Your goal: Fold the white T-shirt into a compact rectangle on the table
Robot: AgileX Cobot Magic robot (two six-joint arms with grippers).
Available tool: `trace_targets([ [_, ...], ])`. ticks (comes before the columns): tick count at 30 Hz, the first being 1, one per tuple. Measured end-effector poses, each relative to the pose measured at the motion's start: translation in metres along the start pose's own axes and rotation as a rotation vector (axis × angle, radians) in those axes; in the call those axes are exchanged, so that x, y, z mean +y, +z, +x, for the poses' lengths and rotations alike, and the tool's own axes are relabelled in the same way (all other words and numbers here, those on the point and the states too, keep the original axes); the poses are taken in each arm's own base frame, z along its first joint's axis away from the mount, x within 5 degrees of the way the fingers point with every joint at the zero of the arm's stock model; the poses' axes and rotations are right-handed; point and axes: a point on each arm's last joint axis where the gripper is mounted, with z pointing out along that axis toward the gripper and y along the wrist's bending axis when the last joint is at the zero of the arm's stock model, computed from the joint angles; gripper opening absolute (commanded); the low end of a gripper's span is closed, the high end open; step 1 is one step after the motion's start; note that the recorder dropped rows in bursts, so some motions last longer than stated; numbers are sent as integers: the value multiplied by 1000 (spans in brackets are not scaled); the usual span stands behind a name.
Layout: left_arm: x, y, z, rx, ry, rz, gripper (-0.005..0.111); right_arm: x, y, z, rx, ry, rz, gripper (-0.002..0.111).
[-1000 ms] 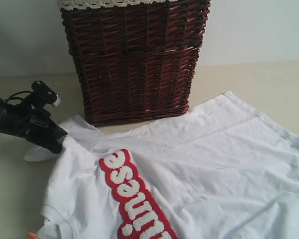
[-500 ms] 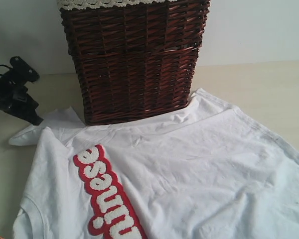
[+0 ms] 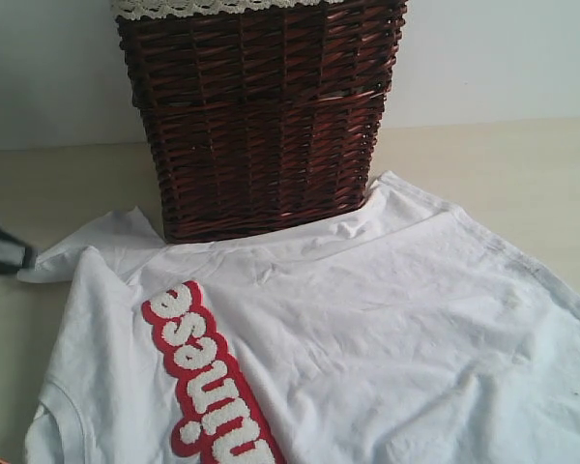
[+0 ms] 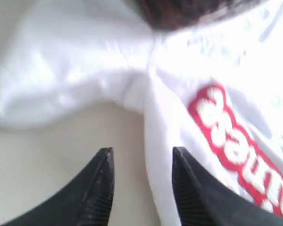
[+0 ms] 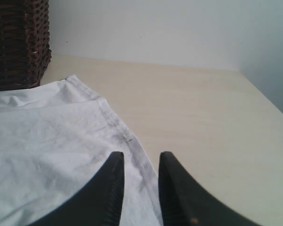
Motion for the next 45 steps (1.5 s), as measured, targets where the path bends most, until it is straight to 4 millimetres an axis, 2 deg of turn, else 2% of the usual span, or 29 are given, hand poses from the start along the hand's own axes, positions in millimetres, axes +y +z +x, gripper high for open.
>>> trace_targets([
  [3, -1, 9, 38, 98, -87, 43, 41, 0, 0, 0, 0, 0, 0, 27],
  [6, -11, 22, 62, 141, -100, 92, 41, 0, 0, 0, 0, 0, 0, 27],
  [8, -16, 30, 69, 132, -98, 108, 41, 0, 0, 0, 0, 0, 0, 27],
  [12, -27, 46, 67, 112, -46, 95, 36, 0, 0, 0, 0, 0, 0, 27],
  [17, -32, 58, 65, 135, 26, 18, 0, 0, 0, 0, 0, 0, 0, 27],
  [22, -31, 56, 62, 115, 167, -22, 0, 0, 0, 0, 0, 0, 0, 27],
  [28, -44, 40, 43, 65, 521, -16, 0, 0, 0, 0, 0, 0, 0, 27],
  [32, -56, 37, 37, 121, 761, 42, 0, 0, 0, 0, 0, 0, 0, 27],
  [37, -75, 50, 46, 302, 1017, 117, 0, 0, 0, 0, 0, 0, 0, 27],
  [41, -95, 65, 50, 359, 1134, 157, 2, 0, 0, 0, 0, 0, 0, 27],
  [43, -105, 73, 52, 368, 1190, 166, 9, 0, 0, 0, 0, 0, 0, 27],
  [45, -114, 81, 53, 373, 1231, 169, 24, 0, 0, 0, 0, 0, 0, 27],
])
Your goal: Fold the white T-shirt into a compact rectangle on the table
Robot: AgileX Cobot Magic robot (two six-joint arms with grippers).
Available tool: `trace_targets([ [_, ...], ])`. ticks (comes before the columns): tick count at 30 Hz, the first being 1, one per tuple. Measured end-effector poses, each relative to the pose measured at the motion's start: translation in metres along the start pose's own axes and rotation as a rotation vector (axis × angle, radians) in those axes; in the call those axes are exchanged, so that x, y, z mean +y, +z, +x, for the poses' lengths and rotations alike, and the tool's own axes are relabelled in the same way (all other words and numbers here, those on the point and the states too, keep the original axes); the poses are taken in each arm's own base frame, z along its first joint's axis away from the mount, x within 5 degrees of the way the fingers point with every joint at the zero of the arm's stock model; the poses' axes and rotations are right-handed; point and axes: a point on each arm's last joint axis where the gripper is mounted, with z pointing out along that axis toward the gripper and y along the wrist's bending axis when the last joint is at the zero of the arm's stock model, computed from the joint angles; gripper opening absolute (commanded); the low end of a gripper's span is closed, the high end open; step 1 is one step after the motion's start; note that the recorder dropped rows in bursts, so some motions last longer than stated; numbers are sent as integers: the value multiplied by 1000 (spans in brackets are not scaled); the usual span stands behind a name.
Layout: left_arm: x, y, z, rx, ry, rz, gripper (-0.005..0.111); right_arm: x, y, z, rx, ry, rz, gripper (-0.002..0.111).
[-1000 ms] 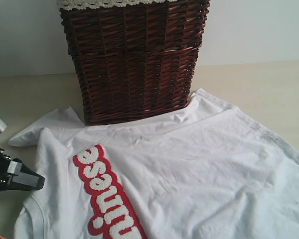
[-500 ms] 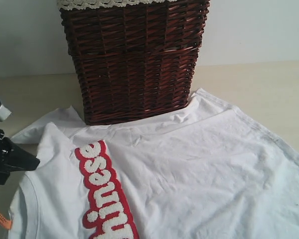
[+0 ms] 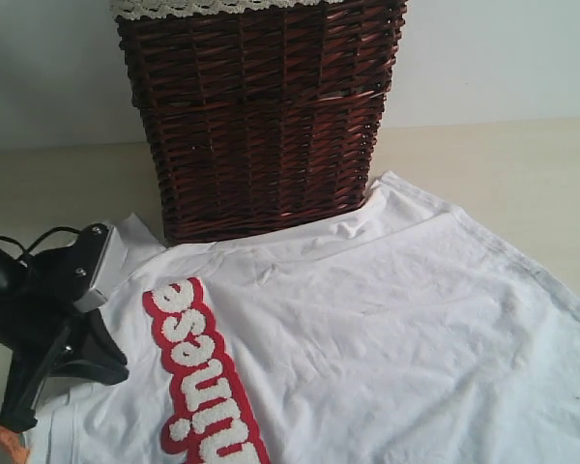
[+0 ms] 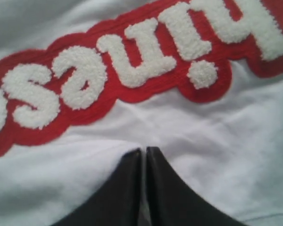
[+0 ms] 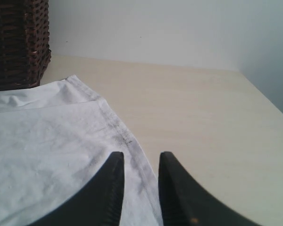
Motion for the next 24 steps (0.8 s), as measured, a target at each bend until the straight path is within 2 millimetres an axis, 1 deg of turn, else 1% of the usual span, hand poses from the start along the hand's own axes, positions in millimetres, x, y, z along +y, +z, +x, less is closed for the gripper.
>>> trace_targets([
  [1, 0, 3, -4, 4, 14, -2, 31, 0, 0, 0, 0, 0, 0, 27],
  [4, 0, 12, -6, 15, 17, -2, 55, 0, 0, 0, 0, 0, 0, 27],
  [6, 2, 16, -6, 15, -6, -18, 62, 0, 0, 0, 0, 0, 0, 27],
  [10, 9, 17, -7, -9, -154, -90, 62, 0, 0, 0, 0, 0, 0, 27],
  [12, 11, 13, -9, -31, -238, -123, 62, 0, 0, 0, 0, 0, 0, 27],
  [15, 15, -3, -13, -87, -371, -188, 62, 0, 0, 0, 0, 0, 0, 27],
  [17, 18, -19, -13, -134, -448, -244, 62, 0, 0, 0, 0, 0, 0, 27],
  [19, 21, -34, -8, -167, -503, -294, 62, 0, 0, 0, 0, 0, 0, 27],
  [21, 24, -43, 0, -177, -541, -329, 62, 0, 0, 0, 0, 0, 0, 27],
  [24, 27, -52, 26, -141, -618, -366, 62, 0, 0, 0, 0, 0, 0, 27],
])
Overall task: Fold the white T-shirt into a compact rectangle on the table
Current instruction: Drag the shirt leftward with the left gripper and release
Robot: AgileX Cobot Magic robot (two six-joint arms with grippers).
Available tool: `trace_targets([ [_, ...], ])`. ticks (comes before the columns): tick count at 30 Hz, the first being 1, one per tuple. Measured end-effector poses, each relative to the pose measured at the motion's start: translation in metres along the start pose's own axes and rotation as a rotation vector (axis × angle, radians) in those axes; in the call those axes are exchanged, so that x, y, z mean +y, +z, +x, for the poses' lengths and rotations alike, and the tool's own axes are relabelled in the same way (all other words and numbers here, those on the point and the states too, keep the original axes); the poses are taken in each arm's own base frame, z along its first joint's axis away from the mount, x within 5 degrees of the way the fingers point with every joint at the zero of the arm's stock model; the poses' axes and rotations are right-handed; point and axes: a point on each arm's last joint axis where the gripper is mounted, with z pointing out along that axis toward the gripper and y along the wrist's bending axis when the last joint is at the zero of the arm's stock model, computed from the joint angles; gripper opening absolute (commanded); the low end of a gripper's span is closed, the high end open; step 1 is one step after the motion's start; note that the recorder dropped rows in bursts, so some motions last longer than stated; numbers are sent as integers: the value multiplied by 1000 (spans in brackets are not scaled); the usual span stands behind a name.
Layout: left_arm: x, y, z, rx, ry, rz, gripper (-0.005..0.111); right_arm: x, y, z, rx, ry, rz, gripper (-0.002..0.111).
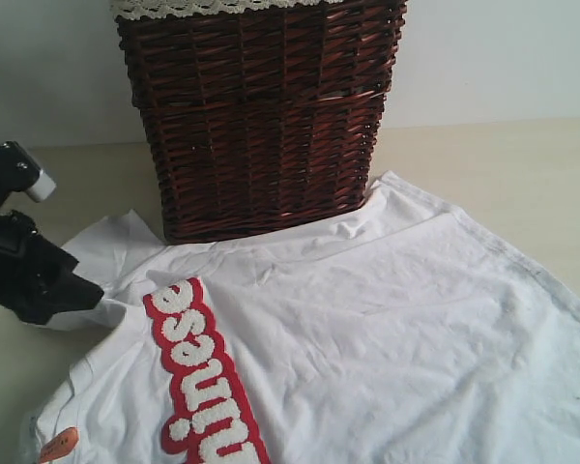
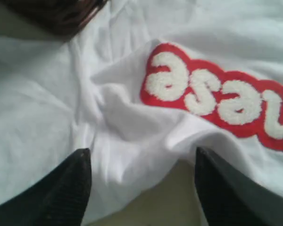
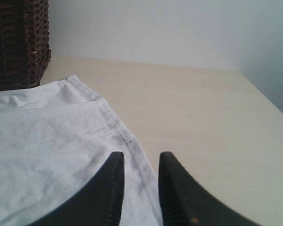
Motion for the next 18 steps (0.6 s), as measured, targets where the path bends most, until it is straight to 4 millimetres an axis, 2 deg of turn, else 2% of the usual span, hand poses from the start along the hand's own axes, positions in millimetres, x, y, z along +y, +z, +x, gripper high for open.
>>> trace_targets([
  [4, 23, -9, 30, 23, -124, -62, 62, 0, 0, 0, 0, 0, 0, 27],
  [7, 35, 11, 43, 10, -149, -62, 62, 0, 0, 0, 0, 0, 0, 27],
  [11, 58, 33, 39, -48, -188, -79, 61, 0, 0, 0, 0, 0, 0, 27],
  [13, 74, 44, 39, -41, -197, -108, 52, 0, 0, 0, 0, 0, 0, 27],
  [16, 94, 60, 41, -17, -197, -151, 33, 0, 0, 0, 0, 0, 0, 27],
  [18, 107, 66, 36, -38, -196, -175, 18, 0, 0, 0, 0, 0, 0, 27],
])
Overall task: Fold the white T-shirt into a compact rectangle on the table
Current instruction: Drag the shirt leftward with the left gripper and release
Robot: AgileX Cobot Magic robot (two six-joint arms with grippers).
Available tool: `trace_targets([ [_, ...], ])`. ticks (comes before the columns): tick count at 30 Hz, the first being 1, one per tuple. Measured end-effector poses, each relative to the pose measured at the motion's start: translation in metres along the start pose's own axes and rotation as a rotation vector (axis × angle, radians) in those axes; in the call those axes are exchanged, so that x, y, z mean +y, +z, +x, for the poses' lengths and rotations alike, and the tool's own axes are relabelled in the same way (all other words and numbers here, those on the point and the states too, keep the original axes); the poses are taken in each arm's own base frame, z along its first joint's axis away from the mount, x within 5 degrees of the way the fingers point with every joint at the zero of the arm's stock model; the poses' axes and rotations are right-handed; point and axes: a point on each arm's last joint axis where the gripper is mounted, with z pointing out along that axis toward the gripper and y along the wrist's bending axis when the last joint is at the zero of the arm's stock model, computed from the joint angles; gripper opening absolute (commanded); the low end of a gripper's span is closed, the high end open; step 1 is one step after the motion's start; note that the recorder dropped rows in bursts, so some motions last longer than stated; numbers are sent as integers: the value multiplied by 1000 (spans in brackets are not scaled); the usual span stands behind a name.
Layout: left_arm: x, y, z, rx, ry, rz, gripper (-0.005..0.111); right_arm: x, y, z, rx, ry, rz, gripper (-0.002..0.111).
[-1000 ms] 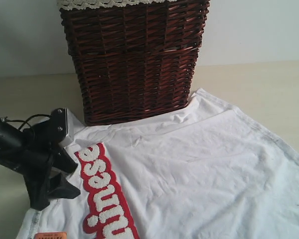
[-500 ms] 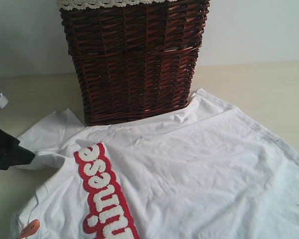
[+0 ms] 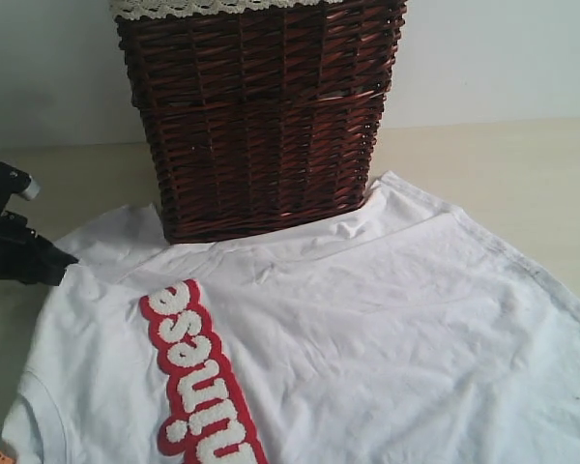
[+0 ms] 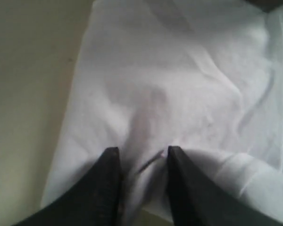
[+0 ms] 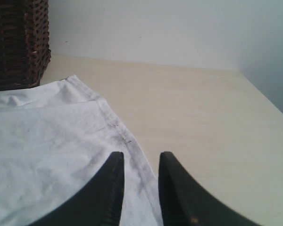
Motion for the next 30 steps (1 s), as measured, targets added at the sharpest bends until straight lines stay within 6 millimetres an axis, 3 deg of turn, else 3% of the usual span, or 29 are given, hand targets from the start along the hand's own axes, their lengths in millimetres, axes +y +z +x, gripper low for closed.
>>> trace_targets([
  [4, 20, 12, -17, -41, 6, -50, 15, 0, 0, 0, 0, 2, 0, 27],
  [8, 31, 8, -27, -57, -18, -118, 15, 0, 0, 0, 0, 2, 0, 27],
  [11, 31, -11, -39, -93, -93, -116, 15, 0, 0, 0, 0, 2, 0, 27],
  [15, 24, -37, -47, -110, -135, 16, 15, 0, 0, 0, 0, 2, 0, 27],
  [21, 0, -53, -38, -14, -130, 314, 15, 0, 0, 0, 0, 2, 0, 27],
  [30, -12, -48, -18, 36, -187, 341, 15, 0, 0, 0, 0, 2, 0, 27],
])
